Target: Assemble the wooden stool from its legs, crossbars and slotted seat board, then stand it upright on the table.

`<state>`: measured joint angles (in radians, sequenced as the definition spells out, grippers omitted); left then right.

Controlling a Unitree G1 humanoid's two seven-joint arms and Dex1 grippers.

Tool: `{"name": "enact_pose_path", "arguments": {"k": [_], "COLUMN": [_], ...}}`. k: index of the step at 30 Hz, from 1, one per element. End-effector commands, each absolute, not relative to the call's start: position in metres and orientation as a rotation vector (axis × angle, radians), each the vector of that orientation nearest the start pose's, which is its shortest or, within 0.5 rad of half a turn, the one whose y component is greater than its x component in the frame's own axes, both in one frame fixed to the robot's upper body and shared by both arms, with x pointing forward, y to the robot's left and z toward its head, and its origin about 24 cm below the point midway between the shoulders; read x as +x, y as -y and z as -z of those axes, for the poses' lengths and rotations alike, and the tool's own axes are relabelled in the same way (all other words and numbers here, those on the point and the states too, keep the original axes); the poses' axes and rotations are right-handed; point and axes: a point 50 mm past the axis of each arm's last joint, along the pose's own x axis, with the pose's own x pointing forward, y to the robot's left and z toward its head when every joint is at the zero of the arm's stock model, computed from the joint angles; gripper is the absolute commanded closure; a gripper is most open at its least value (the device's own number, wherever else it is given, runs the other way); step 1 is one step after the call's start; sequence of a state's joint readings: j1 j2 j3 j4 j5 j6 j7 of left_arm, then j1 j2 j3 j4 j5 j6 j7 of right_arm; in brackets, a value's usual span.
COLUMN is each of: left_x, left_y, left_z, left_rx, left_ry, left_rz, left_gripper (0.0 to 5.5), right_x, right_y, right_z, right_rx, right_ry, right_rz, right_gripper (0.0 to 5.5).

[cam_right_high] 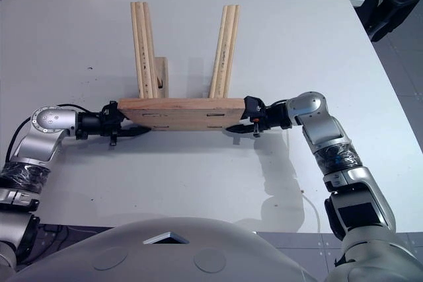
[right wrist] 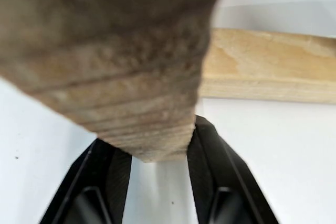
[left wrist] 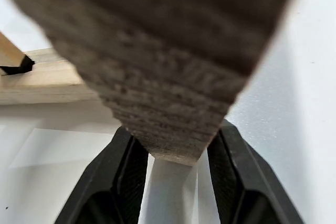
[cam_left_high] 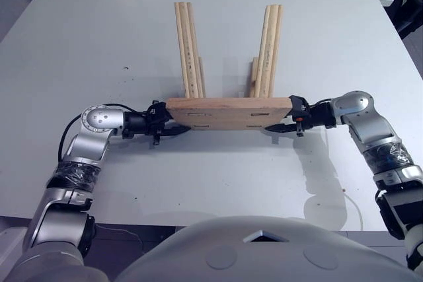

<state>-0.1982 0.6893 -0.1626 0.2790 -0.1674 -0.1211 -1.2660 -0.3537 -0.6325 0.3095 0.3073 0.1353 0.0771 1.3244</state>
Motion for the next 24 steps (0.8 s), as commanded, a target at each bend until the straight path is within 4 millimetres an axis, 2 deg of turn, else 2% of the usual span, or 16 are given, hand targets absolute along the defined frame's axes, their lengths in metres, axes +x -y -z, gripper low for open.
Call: {"name": "enact_pose_path", "arguments": {"k": [1, 6, 8, 11, 13, 17, 20, 24], "left_x": [0.255, 0.249, 0.240, 0.218, 0.205, 0.189, 0.174, 0.175], "left_y": [-0.215, -0.217, -0.220, -0.218, -0.217, -0.211, -0.193, -0.180], "left_z": [-0.057, -0.059, -0.067, -0.087, -0.102, -0.132, -0.147, -0.161], "left_rx": [0.469, 0.449, 0.357, 0.091, -0.090, -0.517, -0.798, -1.004], "left_ry": [-0.318, -0.364, -0.408, -0.443, -0.427, -0.266, -0.111, 0.036], "left_rz": [1.325, 1.383, 1.418, 1.470, 1.464, 1.369, 1.300, 1.173], "left_gripper": [3.96, 4.03, 4.07, 4.10, 4.10, 4.10, 4.10, 4.10], "right_x": [0.269, 0.268, 0.263, 0.247, 0.235, 0.228, 0.228, 0.220], "right_y": [0.184, 0.183, 0.185, 0.190, 0.191, 0.190, 0.187, 0.180], "right_z": [-0.051, -0.056, -0.064, -0.085, -0.110, -0.157, -0.185, -0.202], "right_rx": [-0.431, -0.389, -0.284, -0.063, 0.175, 0.558, 0.747, 0.923], "right_ry": [-0.490, -0.469, -0.491, -0.560, -0.579, -0.523, -0.411, -0.313], "right_rz": [-1.458, -1.462, -1.477, -1.532, -1.552, -1.565, -1.595, -1.561], "right_gripper": [4.09, 4.09, 4.09, 4.09, 4.09, 4.09, 4.09, 4.09]}}
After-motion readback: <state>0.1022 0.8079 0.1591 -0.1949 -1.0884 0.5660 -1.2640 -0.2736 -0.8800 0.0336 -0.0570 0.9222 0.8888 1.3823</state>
